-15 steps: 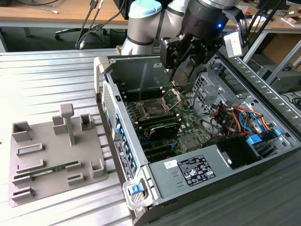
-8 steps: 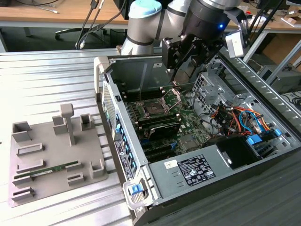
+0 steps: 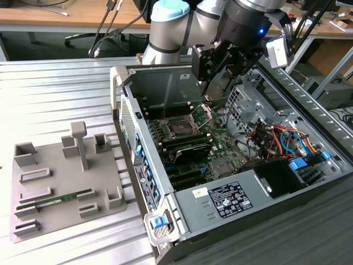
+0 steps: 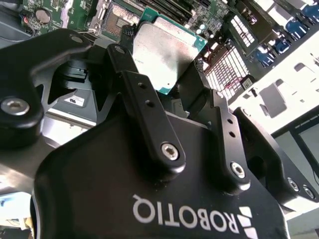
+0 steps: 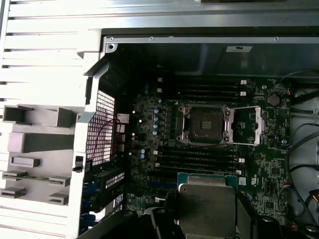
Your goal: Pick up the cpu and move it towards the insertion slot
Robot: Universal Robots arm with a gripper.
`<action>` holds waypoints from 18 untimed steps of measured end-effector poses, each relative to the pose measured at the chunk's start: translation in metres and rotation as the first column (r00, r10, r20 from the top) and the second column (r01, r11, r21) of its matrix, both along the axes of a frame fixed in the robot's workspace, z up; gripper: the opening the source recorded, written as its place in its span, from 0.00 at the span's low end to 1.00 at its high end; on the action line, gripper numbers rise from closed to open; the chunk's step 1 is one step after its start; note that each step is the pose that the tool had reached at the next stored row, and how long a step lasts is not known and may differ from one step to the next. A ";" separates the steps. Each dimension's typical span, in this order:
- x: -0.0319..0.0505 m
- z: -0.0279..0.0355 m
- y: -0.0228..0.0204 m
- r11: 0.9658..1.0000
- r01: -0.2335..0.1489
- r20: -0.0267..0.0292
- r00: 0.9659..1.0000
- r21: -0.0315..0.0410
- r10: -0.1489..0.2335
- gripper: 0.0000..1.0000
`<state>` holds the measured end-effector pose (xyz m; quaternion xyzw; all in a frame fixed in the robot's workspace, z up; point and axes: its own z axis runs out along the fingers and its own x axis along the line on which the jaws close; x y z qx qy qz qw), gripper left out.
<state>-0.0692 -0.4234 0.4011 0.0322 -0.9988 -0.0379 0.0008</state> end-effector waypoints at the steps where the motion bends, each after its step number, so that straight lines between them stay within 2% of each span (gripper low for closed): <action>1: 0.0004 0.0000 0.0000 1.000 0.000 0.000 1.000 0.000 0.000 0.55; 18: 0.0116 -0.0016 0.0000 1.000 0.000 0.000 1.000 0.000 0.000 0.55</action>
